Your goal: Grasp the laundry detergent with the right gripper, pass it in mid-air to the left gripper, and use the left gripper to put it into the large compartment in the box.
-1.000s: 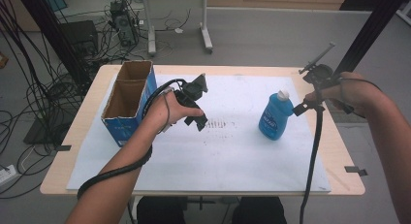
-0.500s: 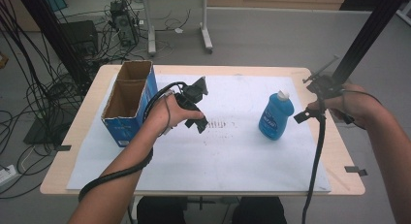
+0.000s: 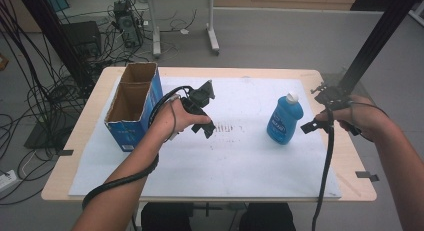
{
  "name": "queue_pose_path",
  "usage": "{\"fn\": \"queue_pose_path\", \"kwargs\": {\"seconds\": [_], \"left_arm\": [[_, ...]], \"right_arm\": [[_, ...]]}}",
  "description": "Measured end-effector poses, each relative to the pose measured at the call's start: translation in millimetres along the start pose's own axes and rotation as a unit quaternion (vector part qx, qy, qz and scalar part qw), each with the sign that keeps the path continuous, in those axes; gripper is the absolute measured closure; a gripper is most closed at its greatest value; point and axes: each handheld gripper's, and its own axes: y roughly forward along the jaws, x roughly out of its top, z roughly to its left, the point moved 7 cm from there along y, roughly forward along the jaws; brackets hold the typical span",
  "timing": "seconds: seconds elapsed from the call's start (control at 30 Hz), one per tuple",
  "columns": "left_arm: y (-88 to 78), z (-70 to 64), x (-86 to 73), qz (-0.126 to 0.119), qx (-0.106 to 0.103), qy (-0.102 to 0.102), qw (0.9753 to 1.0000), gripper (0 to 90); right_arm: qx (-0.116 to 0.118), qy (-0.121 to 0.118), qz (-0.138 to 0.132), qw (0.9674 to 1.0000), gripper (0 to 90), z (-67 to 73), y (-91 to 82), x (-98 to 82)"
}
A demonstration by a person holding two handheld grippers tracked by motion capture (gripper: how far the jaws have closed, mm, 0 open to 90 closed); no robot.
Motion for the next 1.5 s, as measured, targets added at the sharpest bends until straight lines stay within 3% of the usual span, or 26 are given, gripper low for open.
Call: {"fn": "queue_pose_path", "kwargs": {"seconds": [0.63,1.5], "left_arm": [[2.8,1.3,0.7,-0.011,-0.002,-0.009,0.9999,8.8],[4.8,2.3,0.1,-0.008,-0.002,-0.009,0.9999,9.0]], "right_arm": [[0.004,0.003,-0.005,1.0000,6.2,1.7,18.8,-13.8],[0.015,0.009,-0.020,0.9997,5.6,-0.2,50.2,-32.0]]}}
